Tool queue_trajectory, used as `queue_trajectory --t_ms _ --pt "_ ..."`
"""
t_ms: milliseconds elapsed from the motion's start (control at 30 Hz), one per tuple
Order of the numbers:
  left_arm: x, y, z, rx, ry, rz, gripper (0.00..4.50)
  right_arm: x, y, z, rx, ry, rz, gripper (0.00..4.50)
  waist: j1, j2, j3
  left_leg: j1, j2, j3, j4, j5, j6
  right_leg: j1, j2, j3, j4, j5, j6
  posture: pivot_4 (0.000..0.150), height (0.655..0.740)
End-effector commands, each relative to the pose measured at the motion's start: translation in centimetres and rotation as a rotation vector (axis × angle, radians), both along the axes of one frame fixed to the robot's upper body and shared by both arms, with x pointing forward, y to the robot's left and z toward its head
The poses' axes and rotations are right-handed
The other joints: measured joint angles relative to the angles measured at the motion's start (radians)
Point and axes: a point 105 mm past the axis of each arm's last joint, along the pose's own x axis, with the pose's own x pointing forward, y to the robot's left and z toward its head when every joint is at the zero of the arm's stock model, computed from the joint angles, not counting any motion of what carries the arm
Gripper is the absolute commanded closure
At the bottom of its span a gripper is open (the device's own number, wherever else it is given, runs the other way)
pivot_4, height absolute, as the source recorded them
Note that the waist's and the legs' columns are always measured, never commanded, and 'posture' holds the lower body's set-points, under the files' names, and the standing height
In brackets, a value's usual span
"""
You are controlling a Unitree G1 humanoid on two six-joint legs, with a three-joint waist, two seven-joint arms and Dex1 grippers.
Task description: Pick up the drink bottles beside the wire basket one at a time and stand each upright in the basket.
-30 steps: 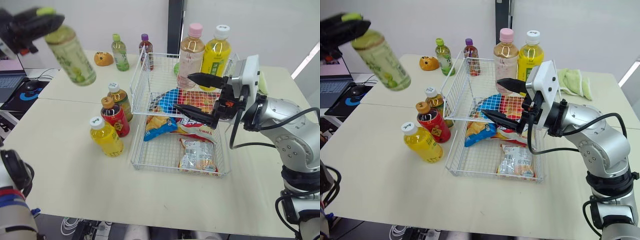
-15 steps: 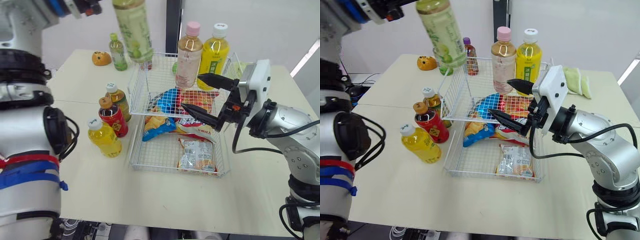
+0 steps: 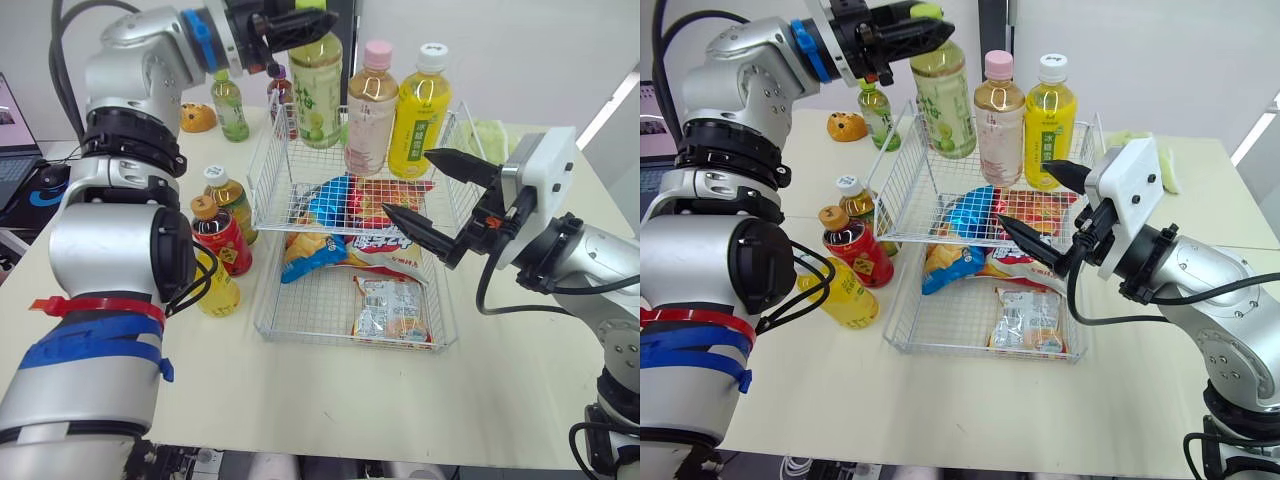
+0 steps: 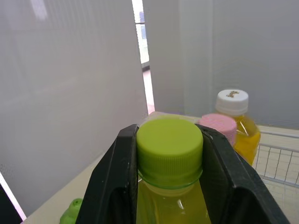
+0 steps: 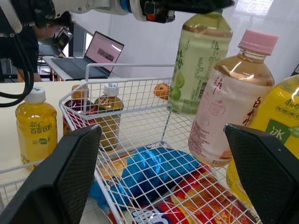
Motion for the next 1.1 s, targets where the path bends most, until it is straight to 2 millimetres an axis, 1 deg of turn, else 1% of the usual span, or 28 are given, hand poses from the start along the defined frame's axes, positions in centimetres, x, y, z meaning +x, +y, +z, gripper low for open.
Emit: queue_trajectory --t_ms 33,133,367,433,500,633,667,700,800,933,967,1000,1100 --pt "-0.6 -0.3 1.0 -0.016 -0.062 -0.031 3.14 -1.0 0.0 0.8 0.005 -0.049 -0.007 0.0 0.001 0.0 0.0 0.0 0.0 0.0 0.0 0.0 0.0 0.0 0.0 0.0 0.0 0.0 0.0 0.15 0.74" --pt "-0.3 -0.7 0.1 -0.019 -0.048 -0.035 3.14 -1.1 -0.1 0.9 0.003 -0.047 -0.01 0.0 0.001 0.0 0.0 0.0 0.0 0.0 0.0 0.0 0.0 0.0 0.0 0.0 0.0 0.0 0.0 0.15 0.74" --pt "0.2 -1.2 -0.8 -0.019 -0.042 -0.029 3.14 -1.2 -0.1 1.1 -0.003 -0.044 -0.005 0.0 0.001 0.0 0.0 0.0 0.0 0.0 0.001 0.0 0.0 0.0 0.0 0.0 0.001 0.0 0.0 0.15 0.74" --pt "0.3 -1.0 -1.1 -0.018 -0.035 -0.025 2.37 -1.2 -0.1 1.1 -0.001 -0.043 -0.003 0.0 0.001 0.0 0.0 0.0 0.0 0.0 0.001 0.0 0.0 0.0 0.0 0.0 0.001 0.0 0.0 0.15 0.74" --pt "0.3 -0.8 -1.0 -0.019 -0.039 -0.017 1.9 -1.1 0.0 1.0 0.003 -0.039 0.001 0.0 0.001 0.0 0.0 0.0 0.0 0.0 0.001 0.0 0.0 0.0 0.0 0.0 0.001 0.0 0.0 0.15 0.74" --pt "0.2 0.1 -0.2 -0.034 -0.058 0.006 0.57 -1.1 0.2 0.9 0.007 -0.029 0.012 0.0 0.0 0.0 0.0 0.0 0.0 0.0 0.002 0.0 0.0 0.0 0.0 0.0 0.002 0.0 0.0 0.15 0.74" --pt "0.1 0.6 0.0 -0.036 -0.063 0.014 0.27 -1.0 0.2 0.9 0.007 -0.026 0.018 0.0 -0.001 0.0 0.0 0.0 0.0 0.0 0.002 0.0 0.0 0.0 0.0 0.0 0.002 0.0 0.0 0.15 0.74" --pt "0.0 1.0 0.2 -0.038 -0.067 0.02 0.06 -1.0 0.3 0.8 0.007 -0.024 0.024 0.0 -0.002 0.0 0.0 0.0 0.0 0.0 0.002 0.0 0.0 0.0 0.0 0.0 0.002 0.0 0.0 0.15 0.74" --pt "-0.4 3.4 0.7 -0.058 -0.071 0.066 0.06 -0.9 0.5 0.8 0.0 -0.016 0.056 0.0 -0.005 0.0 0.0 0.0 0.0 0.0 0.002 0.0 0.0 0.0 0.0 0.0 0.002 0.0 0.0 0.15 0.74" --pt "-1.4 8.3 0.1 -0.092 -0.066 0.187 0.06 -0.6 0.9 0.7 -0.018 0.003 0.128 0.0 -0.01 0.001 0.0 0.002 0.0 0.001 0.001 0.0 0.0 0.0 0.0 0.002 0.005 0.0 0.0 0.15 0.74" --pt "-1.8 9.8 -0.2 -0.105 -0.06 0.231 0.06 -0.5 1.1 0.6 -0.023 0.009 0.154 0.0 -0.01 0.001 0.0 0.003 0.0 0.001 0.001 0.0 0.0 0.0 0.0 0.003 0.006 0.0 0.0 0.15 0.74" --pt "-2.5 11.1 -0.5 -0.125 -0.051 0.266 0.06 -0.4 1.3 0.6 -0.027 0.015 0.183 0.0 -0.012 0.001 0.0 0.003 0.0 0.001 0.002 0.0 -0.001 0.0 0.0 0.003 0.006 0.0 0.0 0.15 0.74" --pt "-5.6 15.0 -2.0 -0.143 -0.039 0.376 0.06 -0.1 1.9 0.5 -0.043 0.024 0.278 0.0 -0.017 0.001 0.0 0.005 0.001 0.002 0.003 0.001 -0.001 0.0 0.0 0.004 0.009 0.0 0.0 0.15 0.74"
